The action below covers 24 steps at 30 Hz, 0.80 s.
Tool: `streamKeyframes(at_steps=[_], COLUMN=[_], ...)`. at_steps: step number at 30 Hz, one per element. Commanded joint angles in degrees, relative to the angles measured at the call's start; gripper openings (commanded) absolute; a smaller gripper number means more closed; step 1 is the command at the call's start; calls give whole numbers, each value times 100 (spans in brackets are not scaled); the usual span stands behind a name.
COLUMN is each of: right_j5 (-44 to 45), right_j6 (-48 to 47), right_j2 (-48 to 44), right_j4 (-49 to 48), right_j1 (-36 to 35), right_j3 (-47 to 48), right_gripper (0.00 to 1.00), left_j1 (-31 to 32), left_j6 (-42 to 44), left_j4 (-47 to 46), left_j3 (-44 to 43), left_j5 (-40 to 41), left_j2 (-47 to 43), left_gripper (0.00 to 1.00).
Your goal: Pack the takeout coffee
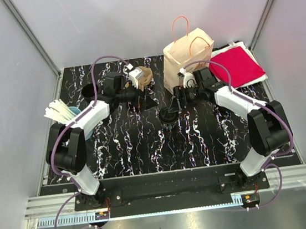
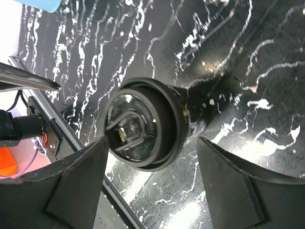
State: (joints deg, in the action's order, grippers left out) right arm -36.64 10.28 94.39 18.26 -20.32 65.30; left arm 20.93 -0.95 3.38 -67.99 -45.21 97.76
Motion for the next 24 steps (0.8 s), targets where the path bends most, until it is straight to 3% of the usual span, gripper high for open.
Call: streamKeyframes(at_steps=[1, 12, 24], right_j5=[96, -554, -880], right_j6=[-17, -448, -79], right_j2=[-78, -255, 501], right_j4=[-174, 134, 81], right_j1=[10, 10, 10], right_j3=[-149, -167, 272], right_gripper=[80, 76, 66], left_j1=[8, 25, 140], left_j6=[288, 464, 517], left_j4=[-83, -92, -214], left_j3=[-197, 40, 338], left_j5=[-181, -524, -620], left_j2=[42, 68, 15], left_gripper=[99, 99, 99])
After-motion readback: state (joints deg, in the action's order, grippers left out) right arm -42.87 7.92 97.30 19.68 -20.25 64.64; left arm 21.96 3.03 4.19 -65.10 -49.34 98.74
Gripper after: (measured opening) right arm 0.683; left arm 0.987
